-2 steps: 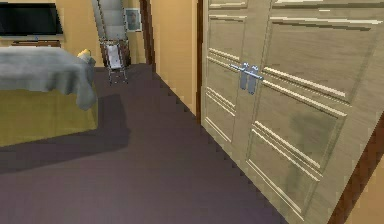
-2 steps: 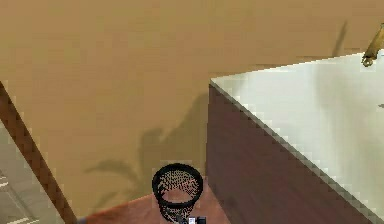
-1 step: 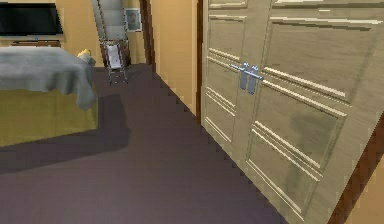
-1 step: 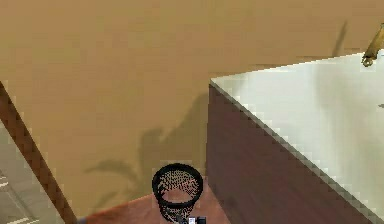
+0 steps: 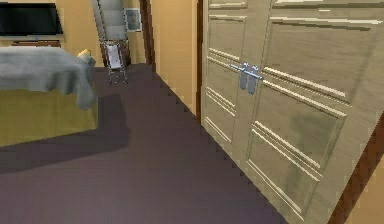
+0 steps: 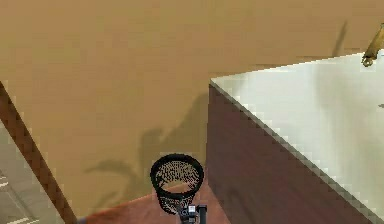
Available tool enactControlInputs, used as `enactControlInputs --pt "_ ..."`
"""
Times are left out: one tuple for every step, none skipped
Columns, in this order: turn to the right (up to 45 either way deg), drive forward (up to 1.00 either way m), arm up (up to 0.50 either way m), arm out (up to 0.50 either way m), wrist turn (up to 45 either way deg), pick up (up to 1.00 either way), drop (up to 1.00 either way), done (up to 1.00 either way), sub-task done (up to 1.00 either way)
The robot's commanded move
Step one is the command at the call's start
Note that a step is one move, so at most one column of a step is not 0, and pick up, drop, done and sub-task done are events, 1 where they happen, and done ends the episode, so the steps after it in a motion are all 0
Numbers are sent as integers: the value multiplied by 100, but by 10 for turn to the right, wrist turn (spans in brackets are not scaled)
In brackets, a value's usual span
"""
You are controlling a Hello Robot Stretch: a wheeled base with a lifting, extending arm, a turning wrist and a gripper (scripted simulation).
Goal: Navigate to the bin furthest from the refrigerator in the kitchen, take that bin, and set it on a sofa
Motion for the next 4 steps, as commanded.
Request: enactControlInputs --pt "0 0 50 0 0 0 0 0 0" --pt "0 0 26 0 0 0 0 0 0" --pt "0 0 0 0 -450 0 0 0 0" --pt "0 0 0 0 -450 0 0 0 0"
